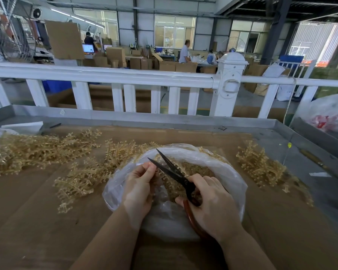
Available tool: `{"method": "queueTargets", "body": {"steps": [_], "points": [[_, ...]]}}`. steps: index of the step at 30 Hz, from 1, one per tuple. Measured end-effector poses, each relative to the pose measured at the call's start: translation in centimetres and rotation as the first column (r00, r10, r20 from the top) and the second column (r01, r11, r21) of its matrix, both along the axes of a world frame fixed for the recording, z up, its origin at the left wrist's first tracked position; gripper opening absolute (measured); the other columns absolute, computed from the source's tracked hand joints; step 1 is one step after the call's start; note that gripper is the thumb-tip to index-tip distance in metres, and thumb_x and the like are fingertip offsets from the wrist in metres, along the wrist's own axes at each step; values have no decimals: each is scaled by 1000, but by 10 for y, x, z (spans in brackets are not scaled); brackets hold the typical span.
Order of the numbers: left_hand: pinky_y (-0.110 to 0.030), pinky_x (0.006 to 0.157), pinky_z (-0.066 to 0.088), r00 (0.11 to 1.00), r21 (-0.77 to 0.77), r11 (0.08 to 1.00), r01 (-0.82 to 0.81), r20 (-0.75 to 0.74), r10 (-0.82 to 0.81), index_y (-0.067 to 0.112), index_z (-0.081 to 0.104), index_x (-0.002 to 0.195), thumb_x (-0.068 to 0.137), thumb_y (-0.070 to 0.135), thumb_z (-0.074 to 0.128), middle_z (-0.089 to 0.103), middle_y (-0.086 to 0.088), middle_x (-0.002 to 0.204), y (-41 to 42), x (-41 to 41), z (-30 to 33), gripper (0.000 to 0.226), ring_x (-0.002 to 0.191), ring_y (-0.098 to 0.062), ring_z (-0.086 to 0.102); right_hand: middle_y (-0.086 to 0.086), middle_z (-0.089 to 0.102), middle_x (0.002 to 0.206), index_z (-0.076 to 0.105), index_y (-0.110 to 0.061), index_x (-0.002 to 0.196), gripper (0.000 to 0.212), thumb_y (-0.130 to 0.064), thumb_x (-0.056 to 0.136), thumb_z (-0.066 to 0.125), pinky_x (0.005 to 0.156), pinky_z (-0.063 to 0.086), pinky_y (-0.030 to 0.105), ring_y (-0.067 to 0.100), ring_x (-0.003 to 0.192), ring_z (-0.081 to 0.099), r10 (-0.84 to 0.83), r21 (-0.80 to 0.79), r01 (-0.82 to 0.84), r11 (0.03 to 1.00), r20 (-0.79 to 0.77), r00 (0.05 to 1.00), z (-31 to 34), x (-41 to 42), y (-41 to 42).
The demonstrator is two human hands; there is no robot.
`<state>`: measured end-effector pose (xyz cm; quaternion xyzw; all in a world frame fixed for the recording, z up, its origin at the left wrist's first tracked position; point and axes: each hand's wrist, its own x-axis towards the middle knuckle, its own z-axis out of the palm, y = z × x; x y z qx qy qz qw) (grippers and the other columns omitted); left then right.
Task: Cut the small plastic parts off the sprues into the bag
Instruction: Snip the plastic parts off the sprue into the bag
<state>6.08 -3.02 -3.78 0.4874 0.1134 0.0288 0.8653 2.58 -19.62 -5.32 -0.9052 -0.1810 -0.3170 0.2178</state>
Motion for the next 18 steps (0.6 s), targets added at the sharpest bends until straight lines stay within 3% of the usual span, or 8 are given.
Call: {"method": "queueTargets", "body": {"steps": [6, 9, 15, 18], "points": [[-22, 55, 54, 999, -51, 998, 43, -10, -44, 4, 63, 82, 97, 2, 46, 65, -6, 66, 0, -3, 3, 22, 56, -10, 62, -10, 62, 89, 57, -27, 101, 43, -63, 76, 53, 65, 50, 23, 12, 84, 58, -24, -62, 18, 998, -90, 996, 1, 1, 2], [-25, 68, 50, 997, -49, 996, 70, -14, -70, 3, 63, 81, 96, 1, 47, 64, -9, 72, 0, -3, 4, 22, 66, -15, 57, -10, 64, 90, 59, -25, 103, 44, -60, 77, 59, 66, 50, 23, 12, 84, 59, -23, -60, 17, 998, -93, 995, 1, 2, 2], [-31, 65, 59, 988, -34, 987, 157, -3, -157, 1, 64, 80, 93, -2, 48, 68, -17, 77, -2, -5, 6, 21, 68, -22, 67, -6, 65, 90, 60, -19, 103, 44, -54, 77, 66, 69, 51, 26, 14, 85, 60, -13, -22, 11, 1000, -101, 995, 2, 3, 3], [-28, 53, 57, 985, -12, 986, 168, -28, -168, 2, 63, 81, 92, -3, 50, 70, -14, 70, -2, -5, 6, 18, 61, -20, 70, -4, 65, 94, 60, -17, 107, 46, -53, 78, 65, 73, 52, 27, 15, 88, 60, -4, -22, 1, 1000, -109, 994, 2, 4, 3]]}}
